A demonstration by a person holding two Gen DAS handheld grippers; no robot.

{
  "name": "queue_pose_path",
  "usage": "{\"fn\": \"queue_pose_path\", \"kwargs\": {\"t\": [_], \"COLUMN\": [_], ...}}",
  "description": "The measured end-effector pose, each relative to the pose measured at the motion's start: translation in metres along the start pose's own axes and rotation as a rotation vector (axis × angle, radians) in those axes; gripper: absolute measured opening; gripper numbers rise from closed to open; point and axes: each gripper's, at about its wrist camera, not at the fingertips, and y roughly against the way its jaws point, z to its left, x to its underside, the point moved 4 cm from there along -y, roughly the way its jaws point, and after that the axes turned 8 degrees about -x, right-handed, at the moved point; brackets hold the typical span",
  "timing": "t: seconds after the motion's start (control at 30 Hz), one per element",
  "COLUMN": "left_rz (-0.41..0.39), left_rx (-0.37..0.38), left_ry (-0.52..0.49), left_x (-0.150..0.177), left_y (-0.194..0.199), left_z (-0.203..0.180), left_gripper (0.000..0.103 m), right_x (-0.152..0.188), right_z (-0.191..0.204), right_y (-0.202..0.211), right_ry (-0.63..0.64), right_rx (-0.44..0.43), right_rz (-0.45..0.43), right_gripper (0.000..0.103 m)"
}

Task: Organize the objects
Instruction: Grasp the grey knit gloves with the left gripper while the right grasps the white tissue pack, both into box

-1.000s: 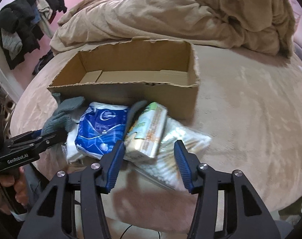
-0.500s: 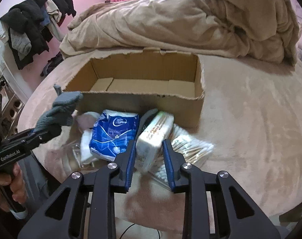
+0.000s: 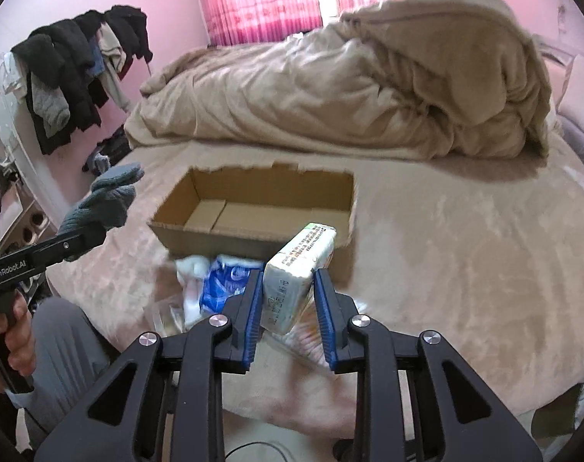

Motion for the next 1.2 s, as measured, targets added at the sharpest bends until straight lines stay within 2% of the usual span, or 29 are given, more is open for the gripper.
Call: {"fn": "queue_pose_path", "kwargs": {"t": [0.23,0.5,0.83,1.0,1.1,1.2], "left_rz": [-0.019,0.047,0.228,0.282,0.325,0.329], "left_rx": [0.006,0.025,0.038,0.042,0.015,-0.022], "left_ry": [-0.047,-0.068,0.001,-0.022,-0.04,-0.043], "left_x": [-0.031,-0.044,-0.022,-0.011,-0.009,-0.01], "left_y": [-0.03,-0.102,-0.192,-0.209,-0.214,-0.21], "left_z": [-0.038,-0.067,-0.067,-0.074,-0.079,-0.076], "left_gripper": [0.04,0.04,0.041,0.045,0.048,0.056], "right_x": [-0.033,-0.056,-0.043,-0.031,-0.027,-0.028], "right_z": [-0.008,-0.029,-0.046,-0.054,-0.058,-0.056], "right_y": [0.002,-0.034,-0.096,-0.115,-0.12,-0.121], "right_ry": [0.05,0.072,0.069,0.06,0.052,0.055], "right_rx": [0.004,-0.005,-0.065,-0.063,-0.059,-0.055], "right_rz": [-0.053,-0.061,0.004,0.05,0.061,0.068], "right_gripper": [0.028,0.028,0.028,0.029,0.03,0.036]}}
